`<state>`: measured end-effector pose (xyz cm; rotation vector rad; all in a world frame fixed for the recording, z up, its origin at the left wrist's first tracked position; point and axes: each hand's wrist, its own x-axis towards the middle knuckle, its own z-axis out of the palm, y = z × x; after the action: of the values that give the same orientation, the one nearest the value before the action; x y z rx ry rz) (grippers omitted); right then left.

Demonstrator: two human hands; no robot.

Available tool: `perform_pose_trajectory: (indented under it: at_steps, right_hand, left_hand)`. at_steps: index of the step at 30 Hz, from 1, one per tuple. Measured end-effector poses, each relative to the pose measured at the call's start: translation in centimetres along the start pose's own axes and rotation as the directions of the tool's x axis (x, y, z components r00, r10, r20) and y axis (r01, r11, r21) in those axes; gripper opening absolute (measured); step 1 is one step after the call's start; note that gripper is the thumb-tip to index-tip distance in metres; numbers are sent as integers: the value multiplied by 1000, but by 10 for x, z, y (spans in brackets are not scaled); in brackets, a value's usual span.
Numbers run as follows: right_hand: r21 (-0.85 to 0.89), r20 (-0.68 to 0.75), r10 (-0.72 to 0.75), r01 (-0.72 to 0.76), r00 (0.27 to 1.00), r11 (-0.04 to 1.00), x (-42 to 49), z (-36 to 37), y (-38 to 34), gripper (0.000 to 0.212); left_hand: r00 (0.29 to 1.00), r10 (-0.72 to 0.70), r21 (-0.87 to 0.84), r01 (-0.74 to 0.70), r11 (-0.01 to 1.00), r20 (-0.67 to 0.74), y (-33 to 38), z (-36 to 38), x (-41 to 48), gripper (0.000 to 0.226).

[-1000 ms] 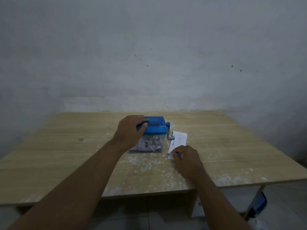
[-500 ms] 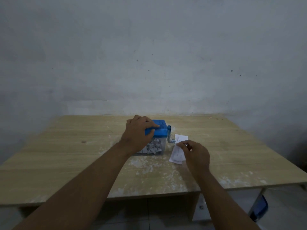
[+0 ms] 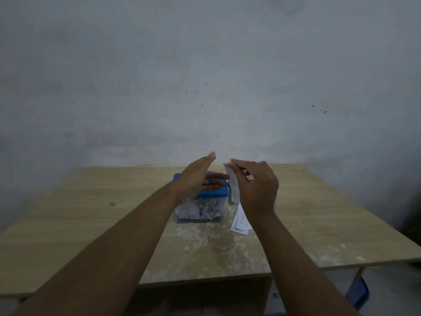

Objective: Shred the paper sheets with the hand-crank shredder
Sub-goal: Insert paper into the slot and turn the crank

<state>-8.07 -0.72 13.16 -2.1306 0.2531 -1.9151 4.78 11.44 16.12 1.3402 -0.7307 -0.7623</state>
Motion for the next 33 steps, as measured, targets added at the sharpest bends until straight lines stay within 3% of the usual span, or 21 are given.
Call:
perform_pose_trajectory:
  at_steps: [5, 9, 13, 15, 18, 23, 27, 33]
  right_hand:
    - [117, 95, 182, -192, 979, 974, -3, 9, -7, 17]
    - [175, 176, 207, -238, 962, 956, -6, 15, -7, 16]
    - [184, 263, 175, -228, 949, 956, -7, 21, -9, 9]
    - [224, 282, 238, -305, 929, 926, -4, 24, -10, 10]
    - [368, 360, 401, -523, 842, 769, 8, 24, -11, 17]
    - [331, 592, 469, -728, 655, 600, 24, 33, -13, 31]
    - [235, 621, 435, -684, 652, 690, 29, 45, -4, 28]
    - [128, 717, 335, -588, 611, 799, 32, 59, 15, 20]
  left_hand:
    - [999, 50, -29, -50, 998, 0, 10, -9, 1, 30]
    - [996, 84, -126, -89, 988, -39, 12, -16, 3, 23]
    - [970, 205, 44, -201, 979, -127, 12, -20, 3, 21]
    - [945, 285, 113, -269, 956, -159, 12, -23, 3, 23]
    - [901, 402, 223, -363, 905, -166, 11, -29, 2, 21]
    - [836, 520, 365, -436, 823, -174, 8, -38, 4, 18]
    - [822, 547, 508, -406, 759, -160, -2, -44, 11, 20]
    - [810, 563, 589, -378, 714, -163, -15, -53, 21, 24]
